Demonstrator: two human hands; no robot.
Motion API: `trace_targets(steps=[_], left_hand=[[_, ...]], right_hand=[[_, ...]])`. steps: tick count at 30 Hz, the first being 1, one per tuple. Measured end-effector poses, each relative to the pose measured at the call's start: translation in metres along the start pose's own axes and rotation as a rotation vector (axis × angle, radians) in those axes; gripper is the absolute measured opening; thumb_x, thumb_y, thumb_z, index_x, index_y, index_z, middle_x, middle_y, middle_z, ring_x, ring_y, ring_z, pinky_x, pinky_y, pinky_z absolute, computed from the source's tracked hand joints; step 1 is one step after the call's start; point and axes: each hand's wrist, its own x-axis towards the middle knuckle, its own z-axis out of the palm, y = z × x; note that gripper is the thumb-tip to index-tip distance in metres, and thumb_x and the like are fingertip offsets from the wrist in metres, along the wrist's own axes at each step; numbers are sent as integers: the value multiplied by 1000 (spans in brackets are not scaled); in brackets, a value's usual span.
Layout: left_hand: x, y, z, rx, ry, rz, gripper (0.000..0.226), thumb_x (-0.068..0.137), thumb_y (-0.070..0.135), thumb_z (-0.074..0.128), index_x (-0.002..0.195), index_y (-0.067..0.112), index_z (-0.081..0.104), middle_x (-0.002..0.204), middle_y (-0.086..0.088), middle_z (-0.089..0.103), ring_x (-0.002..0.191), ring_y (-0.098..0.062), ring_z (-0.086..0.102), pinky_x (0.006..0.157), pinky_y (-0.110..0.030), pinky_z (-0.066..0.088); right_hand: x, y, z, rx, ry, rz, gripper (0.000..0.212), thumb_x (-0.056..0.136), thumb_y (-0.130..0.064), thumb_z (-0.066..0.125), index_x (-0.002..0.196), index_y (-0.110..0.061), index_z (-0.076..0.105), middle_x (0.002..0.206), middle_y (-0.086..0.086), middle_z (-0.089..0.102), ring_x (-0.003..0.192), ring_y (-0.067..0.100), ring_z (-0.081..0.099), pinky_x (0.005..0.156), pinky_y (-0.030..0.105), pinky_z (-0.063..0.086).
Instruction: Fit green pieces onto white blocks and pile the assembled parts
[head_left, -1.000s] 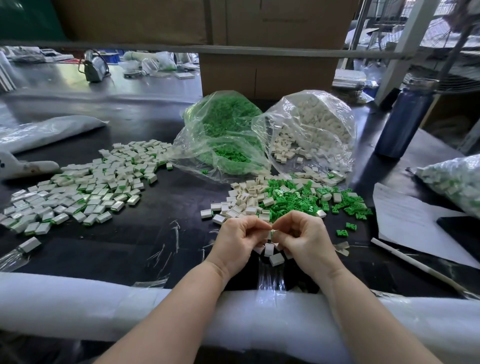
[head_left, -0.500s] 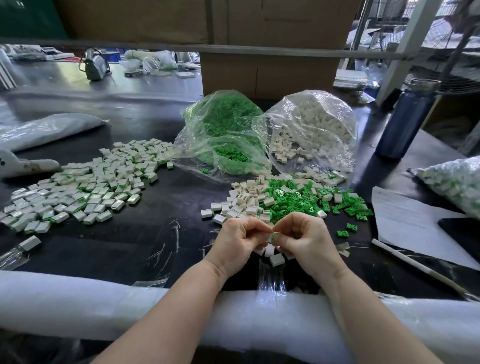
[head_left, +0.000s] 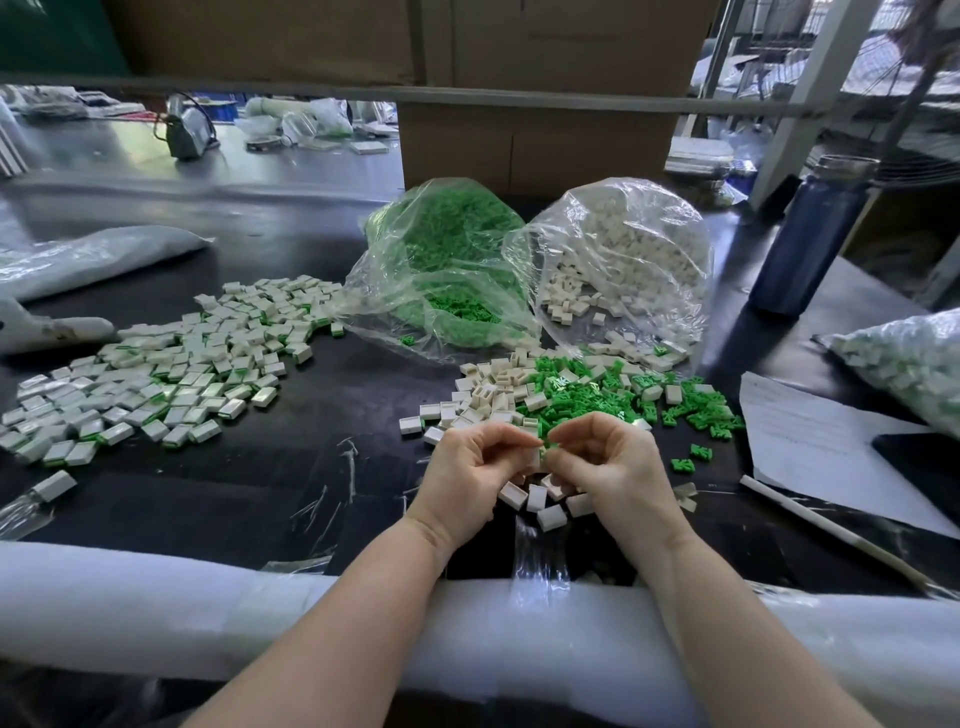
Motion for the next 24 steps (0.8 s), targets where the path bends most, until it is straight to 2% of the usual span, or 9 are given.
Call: trace_targets(steps=[4, 11, 15, 21, 24], left_hand=[[1, 0, 1, -56, 28, -10, 17, 82, -8, 61, 82, 8, 69, 83, -8, 66, 77, -12, 62, 74, -21, 53], [1, -2, 0, 2, -13, -40, 18, 81, -7, 62, 79, 11, 68, 78, -3, 66, 70, -4, 62, 71, -16, 52], [0, -1, -2, 38, -56, -42, 23, 81, -8, 62, 76, 14, 67, 72, 4, 65, 64, 2, 61, 65, -12, 49], [-1, -1, -3, 76, -89, -51, 23, 81, -8, 61, 75, 13, 66, 71, 3, 62, 60, 3, 58, 63, -13, 48], [-1, -1, -3, 103, -118, -48, 25, 82, -7, 62, 75, 17, 66, 69, 6, 62, 59, 3, 58, 64, -13, 48]], right_hand=[[1, 2, 2, -46, 38, 12, 11, 79, -3, 70, 73, -12, 66, 63, 7, 69, 53, 9, 62, 49, 16, 47], [2, 3, 3, -194, -56, 66, 22, 87, -8, 62, 66, -13, 61, 52, -1, 57, 40, 0, 45, 43, 13, 36], [2, 3, 1, -259, -105, 79, 24, 87, -6, 62, 65, -13, 59, 51, -3, 54, 39, 1, 42, 44, 16, 35], [3, 4, 0, -324, -146, 85, 21, 87, -7, 62, 67, -12, 60, 50, -7, 52, 41, 0, 42, 45, 16, 34], [3, 4, -1, -346, -168, 85, 23, 87, -7, 62, 65, -13, 60, 51, -6, 52, 45, 4, 42, 50, 23, 35]])
